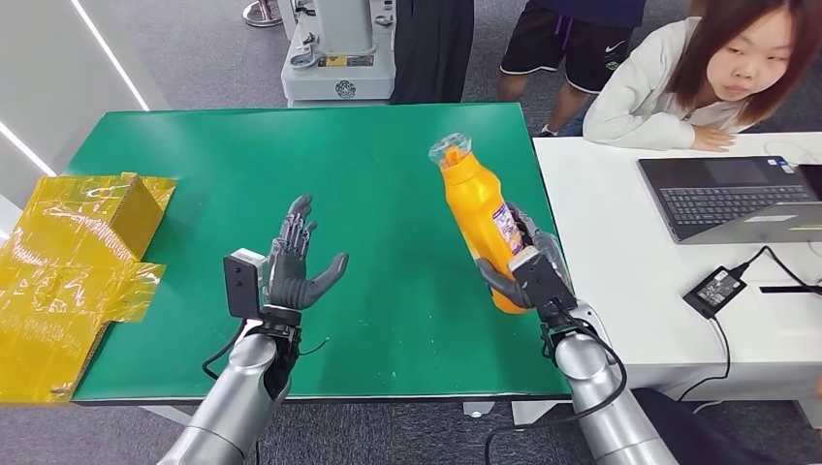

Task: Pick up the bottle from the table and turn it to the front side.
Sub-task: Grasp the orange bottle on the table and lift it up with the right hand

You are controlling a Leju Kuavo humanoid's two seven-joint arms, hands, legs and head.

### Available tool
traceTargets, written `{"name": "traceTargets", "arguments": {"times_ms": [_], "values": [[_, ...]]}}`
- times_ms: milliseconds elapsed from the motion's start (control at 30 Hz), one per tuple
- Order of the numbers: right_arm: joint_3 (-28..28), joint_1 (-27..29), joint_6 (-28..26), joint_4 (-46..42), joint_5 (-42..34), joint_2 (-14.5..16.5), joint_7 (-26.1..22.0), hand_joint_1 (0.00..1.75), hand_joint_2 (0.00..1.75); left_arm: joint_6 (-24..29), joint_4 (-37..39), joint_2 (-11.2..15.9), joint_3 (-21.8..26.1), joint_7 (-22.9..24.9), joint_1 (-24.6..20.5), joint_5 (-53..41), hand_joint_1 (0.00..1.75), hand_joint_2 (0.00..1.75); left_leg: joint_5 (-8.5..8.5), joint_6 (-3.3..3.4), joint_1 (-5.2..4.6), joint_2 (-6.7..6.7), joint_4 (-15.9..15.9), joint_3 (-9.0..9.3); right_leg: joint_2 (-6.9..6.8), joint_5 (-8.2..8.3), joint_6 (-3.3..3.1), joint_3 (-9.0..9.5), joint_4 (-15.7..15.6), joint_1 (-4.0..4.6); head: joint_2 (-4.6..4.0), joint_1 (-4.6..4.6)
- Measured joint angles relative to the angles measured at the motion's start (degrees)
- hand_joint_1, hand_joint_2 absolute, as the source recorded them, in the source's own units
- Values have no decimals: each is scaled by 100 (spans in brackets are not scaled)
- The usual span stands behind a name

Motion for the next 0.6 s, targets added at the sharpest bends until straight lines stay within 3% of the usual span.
{"name": "traceTargets", "arguments": {"times_ms": [200,600], "values": [[-111,67,-118,-115,-135,63,-198,175,175,-307,125,-39,-1,-3,-104,73,0,175,0,0,0,0,0,-1,1,0,0,-2,0,0,0,0],[224,-469,91,306,-84,534,-405,175,175,-1989,402,-246,-88,597,-657,852,0,175,3,0,0,1,0,-4,1,1,-2,-4,6,1,0,0]]}}
